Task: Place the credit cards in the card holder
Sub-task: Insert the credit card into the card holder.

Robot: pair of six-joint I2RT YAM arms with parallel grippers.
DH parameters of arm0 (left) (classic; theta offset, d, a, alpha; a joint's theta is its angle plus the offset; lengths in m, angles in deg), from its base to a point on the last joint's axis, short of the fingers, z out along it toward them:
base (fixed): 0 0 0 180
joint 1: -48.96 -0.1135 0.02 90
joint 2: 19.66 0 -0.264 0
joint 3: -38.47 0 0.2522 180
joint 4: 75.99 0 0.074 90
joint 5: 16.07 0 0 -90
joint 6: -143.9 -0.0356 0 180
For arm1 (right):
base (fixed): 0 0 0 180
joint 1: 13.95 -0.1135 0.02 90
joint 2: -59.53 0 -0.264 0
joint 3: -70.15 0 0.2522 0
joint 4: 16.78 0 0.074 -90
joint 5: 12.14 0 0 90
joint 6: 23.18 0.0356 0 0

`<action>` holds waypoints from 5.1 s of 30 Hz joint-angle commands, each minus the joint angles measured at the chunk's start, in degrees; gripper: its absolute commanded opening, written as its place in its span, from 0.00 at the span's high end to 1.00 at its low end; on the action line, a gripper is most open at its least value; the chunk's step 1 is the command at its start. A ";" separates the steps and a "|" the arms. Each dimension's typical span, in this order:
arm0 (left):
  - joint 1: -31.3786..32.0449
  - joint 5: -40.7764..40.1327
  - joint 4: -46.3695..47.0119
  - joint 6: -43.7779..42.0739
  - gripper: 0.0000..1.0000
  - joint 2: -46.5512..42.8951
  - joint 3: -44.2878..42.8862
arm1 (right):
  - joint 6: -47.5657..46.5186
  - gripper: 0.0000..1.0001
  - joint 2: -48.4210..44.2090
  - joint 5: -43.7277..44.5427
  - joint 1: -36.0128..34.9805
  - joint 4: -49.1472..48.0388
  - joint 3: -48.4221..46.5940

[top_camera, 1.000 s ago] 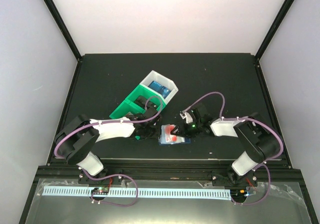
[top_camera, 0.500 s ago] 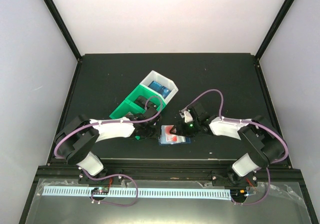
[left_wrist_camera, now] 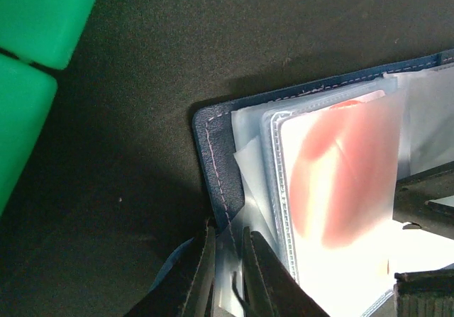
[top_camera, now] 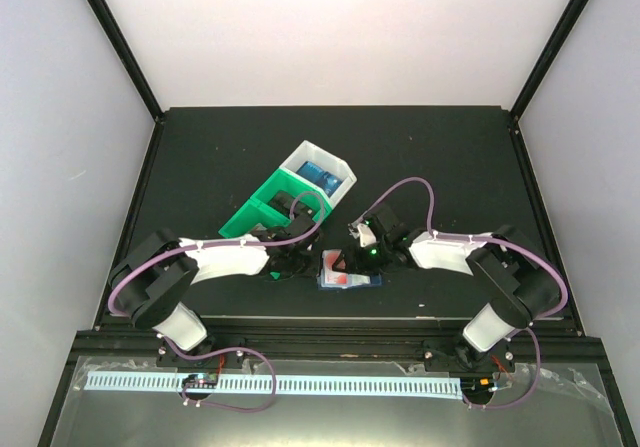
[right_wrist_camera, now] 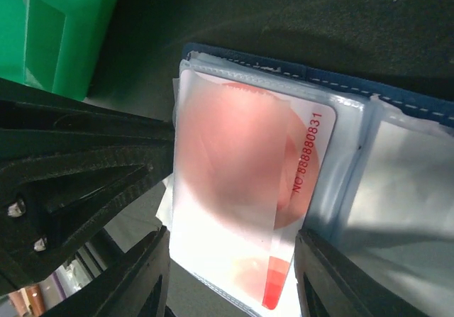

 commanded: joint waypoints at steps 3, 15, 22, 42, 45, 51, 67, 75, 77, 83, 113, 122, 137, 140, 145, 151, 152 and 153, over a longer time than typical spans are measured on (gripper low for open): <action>0.33 1.18 -0.17 0.09 0.87 -0.91 1.89 | -2.71 0.50 -2.30 10.00 -2.45 8.95 -4.05; 0.33 -0.21 0.00 0.38 0.87 -7.14 2.85 | -1.36 0.61 -2.51 26.11 -10.19 21.60 -11.30; 0.34 0.84 0.80 0.60 0.87 -7.60 3.38 | -1.87 0.81 -0.59 22.97 -11.34 19.55 -12.18; 0.22 6.27 7.79 2.14 0.66 -9.05 5.77 | 1.23 0.94 3.75 27.31 -11.35 20.98 -10.74; 0.10 8.01 9.59 2.44 0.65 -8.47 6.00 | 1.62 0.95 3.66 27.64 -11.36 20.57 -9.94; -0.19 10.41 11.80 2.54 0.65 -7.29 6.12 | 2.23 0.95 4.33 27.25 -11.38 19.42 -8.75; -0.46 12.23 12.92 3.48 0.66 -4.37 6.07 | 3.25 0.96 4.37 28.30 -11.32 19.11 -7.67; -0.44 13.64 14.79 3.20 0.70 -4.89 6.61 | 3.43 0.96 4.11 28.30 -11.30 18.91 -7.56; -0.46 14.43 15.67 3.19 0.71 -5.12 6.86 | 3.45 0.96 3.95 28.29 -11.21 18.72 -7.45; -0.83 19.58 19.59 6.84 0.75 -4.95 7.92 | 3.74 0.96 3.58 28.12 -11.27 18.22 -7.20; -2.74 29.56 44.70 28.46 0.83 -0.33 14.01 | 5.01 0.96 3.38 26.92 -11.25 15.70 -5.57; -2.65 23.24 35.47 23.98 0.83 -0.47 11.03 | 4.71 0.96 3.32 26.45 -11.25 15.54 -5.29; -0.64 10.59 24.03 16.70 0.77 -0.87 9.72 | 2.57 0.88 0.89 28.61 -10.02 19.11 -8.82; -0.63 10.60 25.33 17.04 0.76 -0.83 10.16 | 2.01 0.84 0.32 30.17 -10.01 20.44 -9.88; -0.63 10.35 25.76 17.22 0.75 -0.83 10.49 | 0.76 0.79 0.34 32.53 -10.00 22.48 -9.76; -0.63 10.62 25.98 17.23 0.75 -0.83 10.51 | 0.29 0.86 1.03 31.57 -10.02 22.26 -8.31; -0.63 10.94 26.11 17.35 0.74 -0.83 10.51 | 0.21 0.87 1.24 30.65 -10.02 21.86 -8.08; -0.63 11.21 26.43 17.40 0.73 -0.91 10.51 | 0.26 0.88 1.51 29.61 -9.98 21.26 -7.86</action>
